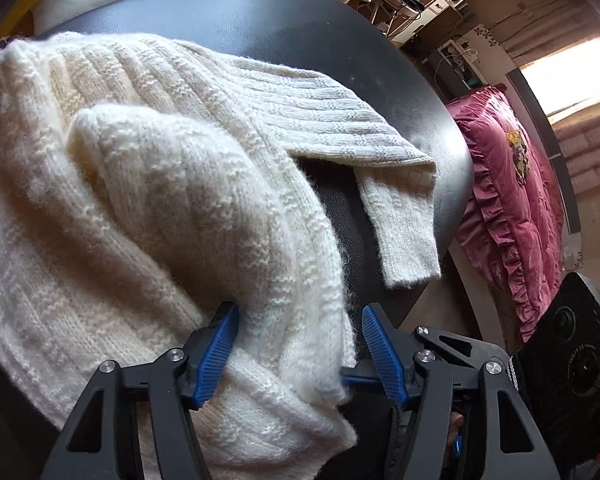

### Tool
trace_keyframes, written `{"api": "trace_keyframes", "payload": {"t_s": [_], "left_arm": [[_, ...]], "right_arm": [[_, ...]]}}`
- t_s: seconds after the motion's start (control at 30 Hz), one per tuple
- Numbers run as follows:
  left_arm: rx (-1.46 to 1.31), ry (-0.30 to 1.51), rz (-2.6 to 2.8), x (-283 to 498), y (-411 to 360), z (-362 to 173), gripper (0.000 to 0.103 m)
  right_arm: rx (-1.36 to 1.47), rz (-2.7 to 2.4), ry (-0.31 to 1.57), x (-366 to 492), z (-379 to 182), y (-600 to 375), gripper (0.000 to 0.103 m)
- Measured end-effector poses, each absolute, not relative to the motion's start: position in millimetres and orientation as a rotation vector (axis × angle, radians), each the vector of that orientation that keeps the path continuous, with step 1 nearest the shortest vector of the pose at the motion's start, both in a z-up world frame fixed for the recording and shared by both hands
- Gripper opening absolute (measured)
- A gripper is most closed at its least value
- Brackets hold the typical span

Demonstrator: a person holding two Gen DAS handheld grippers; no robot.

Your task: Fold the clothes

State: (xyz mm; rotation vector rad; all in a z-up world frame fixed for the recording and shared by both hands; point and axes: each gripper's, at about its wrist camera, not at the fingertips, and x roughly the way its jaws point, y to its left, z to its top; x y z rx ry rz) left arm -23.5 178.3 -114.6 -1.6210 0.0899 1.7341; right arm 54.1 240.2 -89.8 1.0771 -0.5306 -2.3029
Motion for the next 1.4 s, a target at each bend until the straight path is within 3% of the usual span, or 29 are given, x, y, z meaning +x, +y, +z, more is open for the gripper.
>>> {"api": "trace_keyframes", "payload": {"t_s": [0.13,0.2,0.27,0.53,0.8,1.03,1.2,1.4], "left_arm": [[-1.637,0.088,1.718,-27,178,-117,0.062],[-1.644,0.095,1.731,-28,177,-120,0.052],[-1.652,0.114,1.757,-30,175,-122,0.033],[-1.63,0.08,1.787,-29,165,-120,0.018],[-1.416,-0.208,1.846,-33,117,-80,0.015],[-1.231,-0.432,1.934,-50,40,-30,0.015],[-1.232,-0.494,2.095,-64,-39,-25,0.015],[-1.433,-0.54,2.246,-67,-110,-72,0.017]], "right_arm": [[1.089,-2.307,-0.54,50,-94,234,0.069],[1.094,-2.305,-0.569,42,-94,231,0.071],[1.101,-2.311,-0.579,40,-94,230,0.072],[1.121,-2.326,-0.601,32,-95,227,0.072],[1.125,-2.36,-0.658,35,-82,246,0.072],[1.21,-2.369,-0.844,13,-91,274,0.072],[1.308,-2.465,-0.665,-8,-92,268,0.072],[1.429,-2.441,-0.464,8,-104,240,0.072]]}}
